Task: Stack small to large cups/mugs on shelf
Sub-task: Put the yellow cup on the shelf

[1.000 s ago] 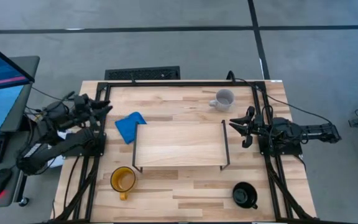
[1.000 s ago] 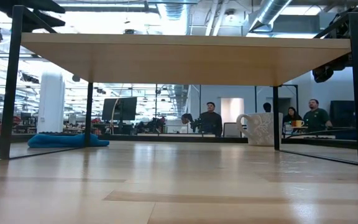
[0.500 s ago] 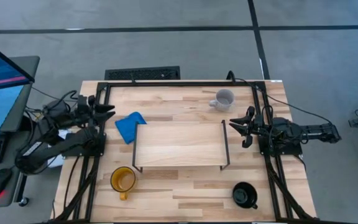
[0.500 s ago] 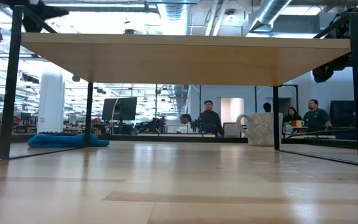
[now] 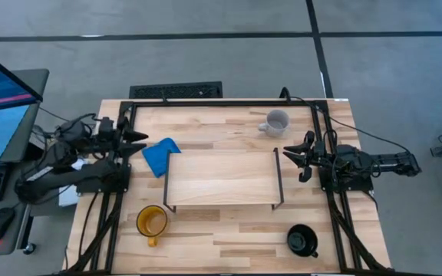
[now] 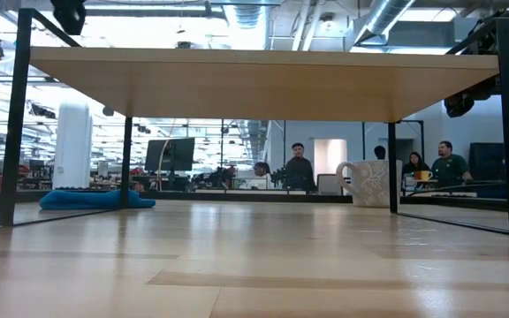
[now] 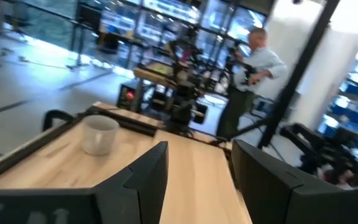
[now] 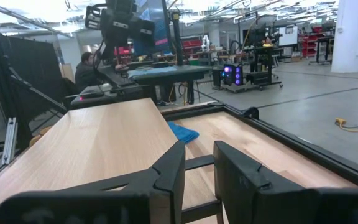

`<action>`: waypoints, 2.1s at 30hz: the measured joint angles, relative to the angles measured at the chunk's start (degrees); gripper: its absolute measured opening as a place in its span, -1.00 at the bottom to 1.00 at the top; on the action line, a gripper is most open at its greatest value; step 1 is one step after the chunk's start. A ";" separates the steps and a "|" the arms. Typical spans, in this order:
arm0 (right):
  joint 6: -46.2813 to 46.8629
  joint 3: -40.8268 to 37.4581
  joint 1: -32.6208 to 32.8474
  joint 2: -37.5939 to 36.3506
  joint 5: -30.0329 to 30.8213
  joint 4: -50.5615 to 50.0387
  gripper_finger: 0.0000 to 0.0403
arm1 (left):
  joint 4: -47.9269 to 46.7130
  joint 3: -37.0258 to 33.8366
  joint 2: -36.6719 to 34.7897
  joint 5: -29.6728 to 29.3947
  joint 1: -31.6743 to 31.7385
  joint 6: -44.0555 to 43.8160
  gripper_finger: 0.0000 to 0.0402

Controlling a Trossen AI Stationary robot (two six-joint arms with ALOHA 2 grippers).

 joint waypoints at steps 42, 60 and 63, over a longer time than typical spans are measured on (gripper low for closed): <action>-0.07 0.00 -0.01 0.00 0.00 -0.02 -0.47 | -6.05 14.02 33.01 -61.46 -70.58 -25.73 -0.16; -0.07 0.01 -0.02 0.00 0.00 -0.01 -0.47 | -1.73 14.23 46.86 -54.78 -81.49 -70.07 -0.16; -0.07 -0.01 0.00 0.01 0.00 0.00 -0.47 | -1.68 14.23 47.96 -51.64 -82.64 -76.56 -0.16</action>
